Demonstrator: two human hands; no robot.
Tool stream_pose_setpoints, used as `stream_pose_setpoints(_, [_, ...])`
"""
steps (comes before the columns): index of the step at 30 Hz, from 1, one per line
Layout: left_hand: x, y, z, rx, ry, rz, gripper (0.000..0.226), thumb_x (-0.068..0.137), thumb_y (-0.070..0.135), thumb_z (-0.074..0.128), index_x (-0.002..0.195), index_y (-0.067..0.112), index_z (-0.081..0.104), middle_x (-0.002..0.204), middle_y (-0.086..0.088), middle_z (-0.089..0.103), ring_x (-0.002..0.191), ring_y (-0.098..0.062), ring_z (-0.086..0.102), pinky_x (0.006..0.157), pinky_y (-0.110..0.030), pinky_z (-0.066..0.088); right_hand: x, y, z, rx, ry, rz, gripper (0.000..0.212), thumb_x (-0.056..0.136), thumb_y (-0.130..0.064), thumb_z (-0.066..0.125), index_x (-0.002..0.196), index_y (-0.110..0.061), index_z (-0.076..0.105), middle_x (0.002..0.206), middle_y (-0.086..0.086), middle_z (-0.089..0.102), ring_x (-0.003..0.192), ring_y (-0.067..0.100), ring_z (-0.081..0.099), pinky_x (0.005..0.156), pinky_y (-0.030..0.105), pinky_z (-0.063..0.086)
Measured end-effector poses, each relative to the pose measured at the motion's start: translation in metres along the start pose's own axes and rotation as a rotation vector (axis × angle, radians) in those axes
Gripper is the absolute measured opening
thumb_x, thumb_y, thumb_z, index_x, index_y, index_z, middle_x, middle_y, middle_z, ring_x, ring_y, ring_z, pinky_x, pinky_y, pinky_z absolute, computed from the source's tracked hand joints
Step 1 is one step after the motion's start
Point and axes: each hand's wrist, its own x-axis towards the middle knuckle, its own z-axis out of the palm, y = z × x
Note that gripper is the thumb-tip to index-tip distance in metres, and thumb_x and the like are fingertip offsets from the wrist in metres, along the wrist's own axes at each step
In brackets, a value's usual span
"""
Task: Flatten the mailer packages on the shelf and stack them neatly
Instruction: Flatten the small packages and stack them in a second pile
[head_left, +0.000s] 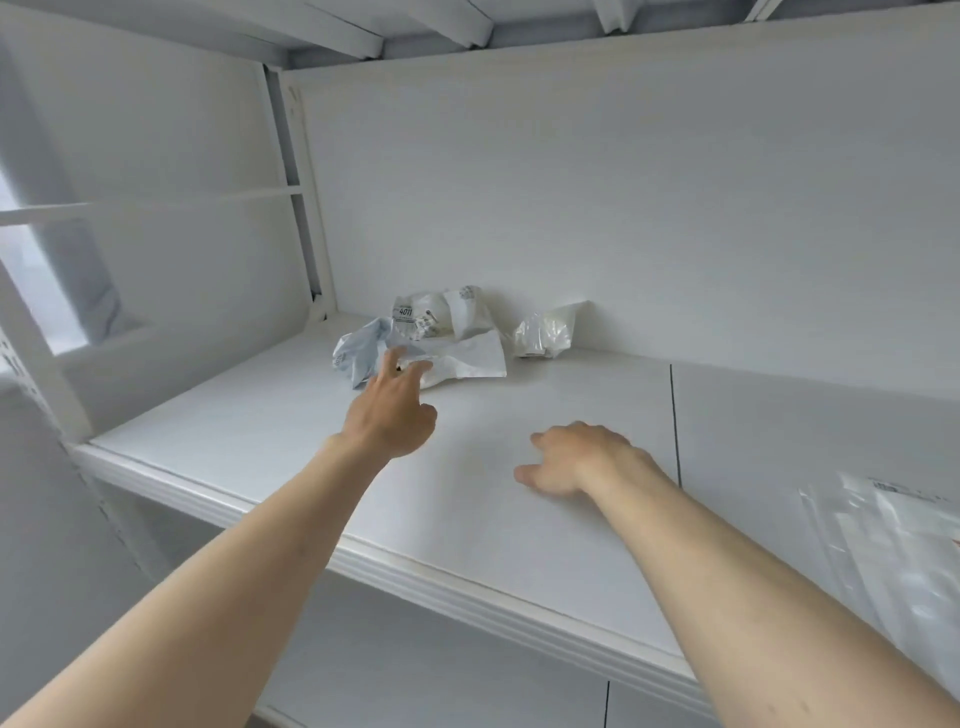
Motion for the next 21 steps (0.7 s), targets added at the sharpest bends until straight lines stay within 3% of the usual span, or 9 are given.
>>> stream_pose_setpoints(3, [0.023, -0.009, 0.004, 0.041, 0.032, 0.027, 0.05, 0.09, 0.015, 0.052, 0.139, 0.024, 0.047, 0.15, 0.003, 0.029, 0.128, -0.026, 0.044, 0.089, -0.036, 0.043, 0.025, -0.016, -0.01, -0.097, -0.034, 0.031, 0.057, 0.086, -0.063, 0.052, 0.126, -0.022, 0.057, 0.112, -0.002, 0.058, 0.104, 0.023, 0.056, 0.074, 0.029, 0.04])
stream_pose_setpoints(6, [0.039, -0.002, 0.018, 0.025, 0.019, 0.116, 0.044, 0.092, 0.015, 0.051, 0.135, 0.022, 0.054, 0.145, 0.0, 0.043, 0.132, -0.024, 0.039, 0.105, -0.033, 0.034, 0.045, -0.035, -0.014, -0.247, -0.139, 0.049, 0.039, 0.086, -0.061, 0.056, 0.094, -0.023, 0.06, 0.091, -0.009, 0.054, 0.083, 0.019, 0.056, 0.074, 0.027, 0.045])
stream_pose_setpoints(8, [0.049, 0.006, 0.03, 0.054, 0.009, 0.186, 0.043, 0.091, 0.017, 0.051, 0.133, 0.024, 0.056, 0.143, 0.0, 0.046, 0.133, -0.024, 0.038, 0.11, -0.035, 0.032, 0.054, -0.044, -0.021, -0.31, -0.191, 0.046, 0.036, 0.084, -0.06, 0.061, 0.094, -0.025, 0.061, 0.102, -0.012, 0.06, 0.097, 0.022, 0.062, 0.093, 0.032, 0.049])
stream_pose_setpoints(10, [0.066, 0.013, 0.038, 0.109, -0.008, 0.224, 0.043, 0.091, 0.02, 0.05, 0.133, 0.026, 0.055, 0.144, 0.002, 0.044, 0.134, -0.022, 0.035, 0.11, -0.039, 0.031, 0.066, -0.048, -0.027, -0.324, -0.229, 0.005, 0.066, 0.079, -0.064, 0.065, 0.126, -0.018, 0.053, 0.136, 0.002, 0.053, 0.134, 0.031, 0.045, 0.108, 0.041, 0.038])
stream_pose_setpoints(12, [0.087, 0.017, 0.042, 0.144, -0.032, 0.234, 0.043, 0.092, 0.023, 0.05, 0.135, 0.029, 0.053, 0.146, 0.003, 0.042, 0.137, -0.02, 0.033, 0.11, -0.039, 0.032, 0.08, -0.047, -0.032, -0.282, -0.258, -0.057, 0.07, 0.078, -0.06, 0.071, 0.126, -0.013, 0.052, 0.13, 0.003, 0.058, 0.126, 0.025, 0.053, 0.094, 0.034, 0.046])
stream_pose_setpoints(14, [0.113, 0.018, 0.039, 0.111, -0.039, 0.212, 0.042, 0.094, 0.024, 0.05, 0.137, 0.028, 0.051, 0.147, 0.002, 0.04, 0.137, -0.022, 0.034, 0.11, -0.039, 0.033, 0.095, -0.04, -0.037, -0.192, -0.183, -0.116, 0.053, 0.074, -0.052, 0.078, 0.103, -0.012, 0.058, 0.099, -0.002, 0.063, 0.088, 0.018, 0.064, 0.061, 0.026, 0.046])
stream_pose_setpoints(15, [0.126, 0.018, 0.037, 0.086, -0.031, 0.184, 0.042, 0.095, 0.024, 0.049, 0.137, 0.027, 0.051, 0.147, 0.0, 0.04, 0.137, -0.024, 0.035, 0.11, -0.038, 0.033, 0.102, -0.038, -0.04, -0.166, -0.117, -0.128, 0.05, 0.073, -0.047, 0.082, 0.098, -0.012, 0.057, 0.091, -0.003, 0.061, 0.078, 0.018, 0.061, 0.058, 0.025, 0.045])
stream_pose_setpoints(18, [0.161, 0.019, 0.038, 0.068, -0.007, 0.079, 0.041, 0.096, 0.024, 0.049, 0.137, 0.026, 0.051, 0.147, -0.003, 0.04, 0.136, -0.026, 0.036, 0.109, -0.039, 0.034, 0.127, -0.036, -0.045, -0.148, -0.031, -0.136, 0.038, 0.08, -0.028, 0.08, 0.103, -0.011, 0.055, 0.112, 0.005, 0.061, 0.104, 0.025, 0.063, 0.083, 0.035, 0.05])
stream_pose_setpoints(21, [0.184, 0.019, 0.049, 0.044, 0.005, -0.03, 0.052, 0.095, 0.026, 0.047, 0.145, 0.025, 0.038, 0.15, -0.005, 0.034, 0.136, -0.028, 0.035, 0.106, -0.042, 0.036, 0.15, -0.037, -0.05, -0.135, -0.03, -0.17, 0.028, 0.084, -0.019, 0.076, 0.092, -0.008, 0.051, 0.129, 0.01, 0.055, 0.125, 0.033, 0.053, 0.097, 0.045, 0.047])
